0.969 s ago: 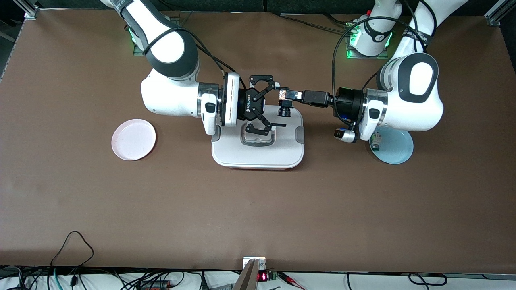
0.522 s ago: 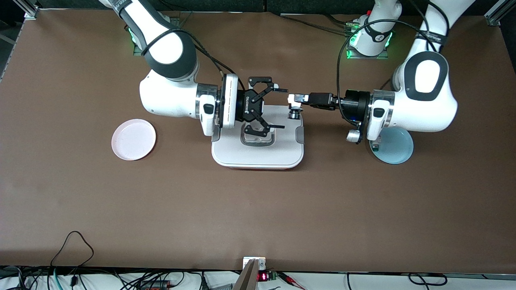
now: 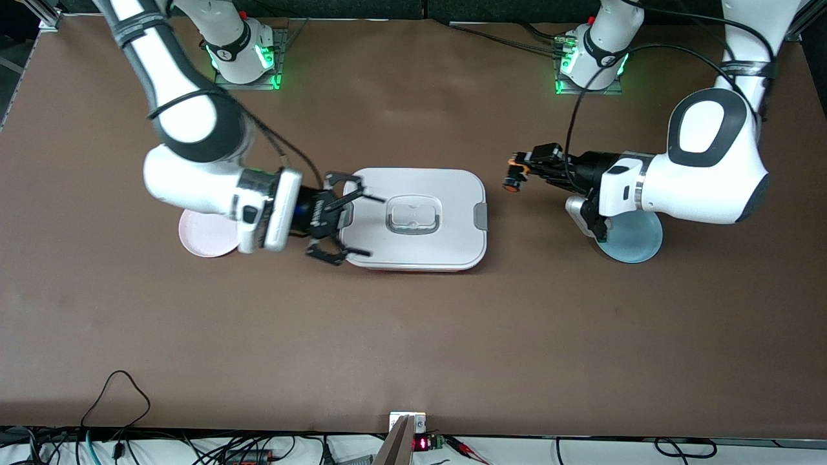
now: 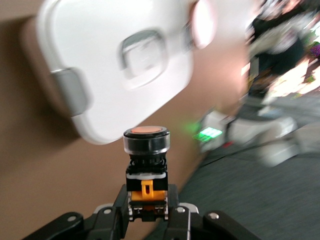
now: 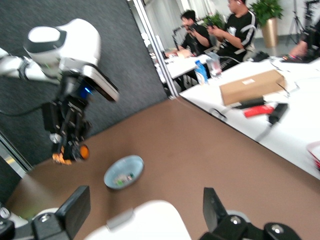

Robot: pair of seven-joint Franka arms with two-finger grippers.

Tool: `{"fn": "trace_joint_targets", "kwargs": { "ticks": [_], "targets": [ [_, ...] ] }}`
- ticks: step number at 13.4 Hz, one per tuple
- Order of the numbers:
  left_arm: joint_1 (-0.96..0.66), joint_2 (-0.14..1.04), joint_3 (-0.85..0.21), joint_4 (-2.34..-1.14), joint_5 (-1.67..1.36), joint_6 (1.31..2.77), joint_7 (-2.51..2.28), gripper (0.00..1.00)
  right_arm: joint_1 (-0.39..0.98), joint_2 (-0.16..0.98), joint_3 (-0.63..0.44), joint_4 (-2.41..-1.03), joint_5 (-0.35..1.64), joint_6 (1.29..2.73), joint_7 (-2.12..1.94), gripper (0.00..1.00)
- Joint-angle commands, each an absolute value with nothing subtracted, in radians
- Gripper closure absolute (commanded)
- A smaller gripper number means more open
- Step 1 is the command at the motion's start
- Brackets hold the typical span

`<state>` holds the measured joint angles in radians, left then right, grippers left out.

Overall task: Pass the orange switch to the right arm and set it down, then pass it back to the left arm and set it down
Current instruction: 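Open the right gripper and pull back while the left gripper withdraws, then carry the switch to the blue plate with the left gripper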

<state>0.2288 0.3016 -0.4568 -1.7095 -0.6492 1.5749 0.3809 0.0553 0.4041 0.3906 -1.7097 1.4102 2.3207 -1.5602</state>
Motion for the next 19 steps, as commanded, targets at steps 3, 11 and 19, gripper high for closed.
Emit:
{"fn": "trace_joint_targets", "kwargs": {
  "ticks": [3,11,19],
  "targets": [
    [0.235,0.331,-0.462,-1.660,-0.295,1.522,0.760,1.00,-0.083,0.298,0.402,-1.861,1.287,2.309,-1.458,0.00],
    [0.293,0.419,-0.462,-1.701,0.095,1.695,1.225,1.00,-0.169,0.178,0.400,-1.797,0.493,2.107,-0.359,0.00],
    [0.449,0.471,-0.460,-1.871,0.285,2.012,1.543,1.00,-0.189,0.129,0.400,-1.665,0.078,1.668,0.138,0.00]
  ]
}}
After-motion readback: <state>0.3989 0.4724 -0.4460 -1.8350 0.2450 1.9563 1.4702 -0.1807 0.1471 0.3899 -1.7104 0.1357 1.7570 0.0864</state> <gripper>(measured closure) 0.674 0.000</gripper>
